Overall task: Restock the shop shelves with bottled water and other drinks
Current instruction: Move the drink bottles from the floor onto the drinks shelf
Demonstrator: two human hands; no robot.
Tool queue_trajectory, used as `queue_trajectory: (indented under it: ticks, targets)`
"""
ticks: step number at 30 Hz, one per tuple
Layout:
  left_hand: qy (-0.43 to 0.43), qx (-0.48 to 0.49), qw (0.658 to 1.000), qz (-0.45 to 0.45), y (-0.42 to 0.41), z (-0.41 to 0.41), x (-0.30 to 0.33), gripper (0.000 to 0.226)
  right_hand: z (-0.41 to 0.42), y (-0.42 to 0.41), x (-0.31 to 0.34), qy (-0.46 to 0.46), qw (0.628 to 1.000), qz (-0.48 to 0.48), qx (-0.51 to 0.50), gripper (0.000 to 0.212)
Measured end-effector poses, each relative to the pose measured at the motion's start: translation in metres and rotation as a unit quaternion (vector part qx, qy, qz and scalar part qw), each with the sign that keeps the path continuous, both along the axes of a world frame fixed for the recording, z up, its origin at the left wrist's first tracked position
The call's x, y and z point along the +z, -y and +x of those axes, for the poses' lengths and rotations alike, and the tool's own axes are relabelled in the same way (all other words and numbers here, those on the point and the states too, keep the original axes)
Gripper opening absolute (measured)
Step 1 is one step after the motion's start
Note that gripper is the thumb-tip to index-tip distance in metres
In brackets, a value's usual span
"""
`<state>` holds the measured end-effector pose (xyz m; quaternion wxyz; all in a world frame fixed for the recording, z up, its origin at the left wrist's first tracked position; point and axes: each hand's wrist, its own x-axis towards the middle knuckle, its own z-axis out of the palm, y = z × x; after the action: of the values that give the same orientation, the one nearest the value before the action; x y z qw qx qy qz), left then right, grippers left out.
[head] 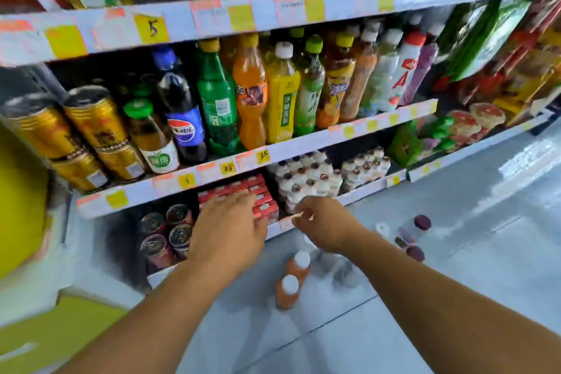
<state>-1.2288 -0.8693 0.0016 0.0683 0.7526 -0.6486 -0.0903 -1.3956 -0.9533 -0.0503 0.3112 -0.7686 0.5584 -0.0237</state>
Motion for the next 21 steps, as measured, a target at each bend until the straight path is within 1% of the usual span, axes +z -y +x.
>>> queue_trajectory:
  ticks: [2, 4, 7, 11, 16, 19, 21]
  targets:
    - [-0.066, 0.036, 0.992, 0.099, -0.009, -0.008, -0.037, 0.036, -0.003, -0.02, -0.052, -0.039, 0.998, 0.051, 0.017, 0.029]
    - [-0.089, 0.05, 0.983, 0.156, -0.016, -0.009, -0.071, 0.04, 0.0, -0.036, -0.096, -0.058, 0.994, 0.085, 0.029, 0.039]
    - [-0.094, 0.061, 0.976, 0.189, -0.021, -0.004, -0.112, 0.05, 0.009, -0.054, -0.152, -0.086, 0.99, 0.109, 0.035, 0.048]
    - [-0.108, 0.082, 0.966, 0.219, -0.026, -0.001, -0.151, 0.052, 0.019, -0.063, -0.204, -0.108, 0.987, 0.109, 0.044, 0.042]
    - [-0.117, 0.091, 0.96, 0.236, -0.034, -0.004, -0.177, 0.051, 0.022, -0.057, -0.22, -0.126, 0.986, 0.095, 0.047, 0.045]
    - [-0.121, 0.09, 0.96, 0.237, -0.038, -0.003, -0.181, 0.051, 0.018, -0.052, -0.21, -0.099, 0.991, 0.088, 0.034, 0.046]
    - [-0.129, 0.088, 0.958, 0.241, -0.039, -0.003, -0.18, 0.051, 0.016, -0.049, -0.192, -0.059, 0.994, 0.092, 0.005, 0.044]
